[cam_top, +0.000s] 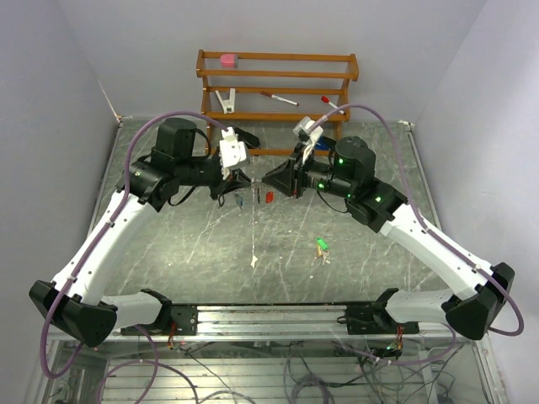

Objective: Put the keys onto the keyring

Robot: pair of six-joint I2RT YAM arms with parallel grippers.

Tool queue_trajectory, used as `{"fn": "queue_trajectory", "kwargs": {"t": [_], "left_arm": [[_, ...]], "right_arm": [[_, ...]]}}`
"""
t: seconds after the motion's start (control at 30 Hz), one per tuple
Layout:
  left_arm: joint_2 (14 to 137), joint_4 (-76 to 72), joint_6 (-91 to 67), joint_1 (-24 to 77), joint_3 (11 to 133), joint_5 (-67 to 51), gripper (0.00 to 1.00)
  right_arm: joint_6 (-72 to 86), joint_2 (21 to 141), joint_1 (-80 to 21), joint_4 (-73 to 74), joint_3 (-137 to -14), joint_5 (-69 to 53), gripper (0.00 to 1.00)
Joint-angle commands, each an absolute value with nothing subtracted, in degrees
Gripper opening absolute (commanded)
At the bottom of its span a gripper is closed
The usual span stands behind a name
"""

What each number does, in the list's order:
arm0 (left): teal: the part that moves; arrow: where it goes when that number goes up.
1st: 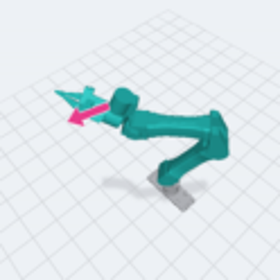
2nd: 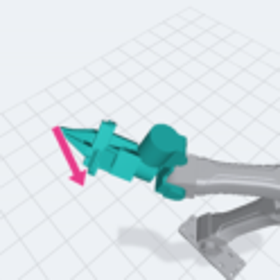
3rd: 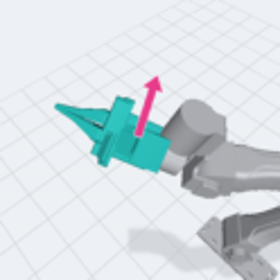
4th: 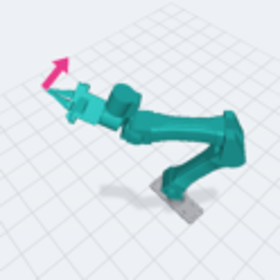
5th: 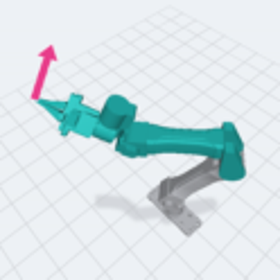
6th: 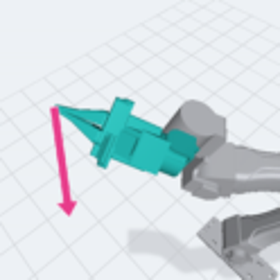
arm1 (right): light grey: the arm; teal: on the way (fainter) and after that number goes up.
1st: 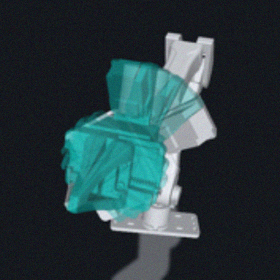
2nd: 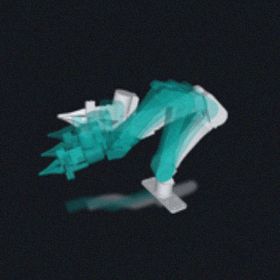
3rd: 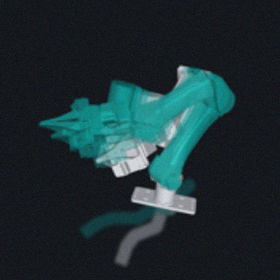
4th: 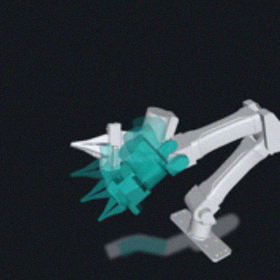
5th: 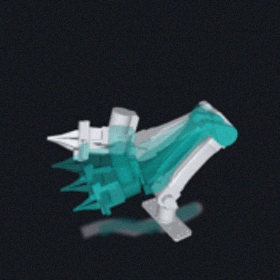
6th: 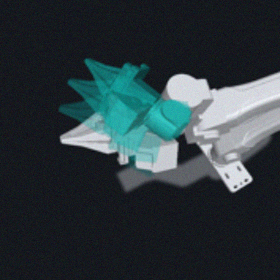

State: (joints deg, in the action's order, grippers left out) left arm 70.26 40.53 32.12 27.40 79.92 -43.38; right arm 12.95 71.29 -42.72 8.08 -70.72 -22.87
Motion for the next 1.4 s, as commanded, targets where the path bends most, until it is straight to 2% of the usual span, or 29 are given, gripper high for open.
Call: {"fn": "queue_trajectory", "kwargs": {"t": [0.0, 0.43, 1.37], "left_arm": [[70.0, 38.6, 32.8, 27.8, 81.5, -45.6, 0.07], [69.8, 38.7, 32.7, 27.8, 81.7, -46.1, 0.07], [69.8, 39.5, 32.3, 27.8, 82.6, -47.6, 0.07]], "right_arm": [[13.2, 68.9, -42.4, 7.1, -72.0, -23.5, 0.18], [16.4, 73.4, -42.4, 7.2, -72.6, -33.6, 0.16], [14.3, 74.6, -41.9, 9.6, -73.9, -29.6, 0.17]]}}
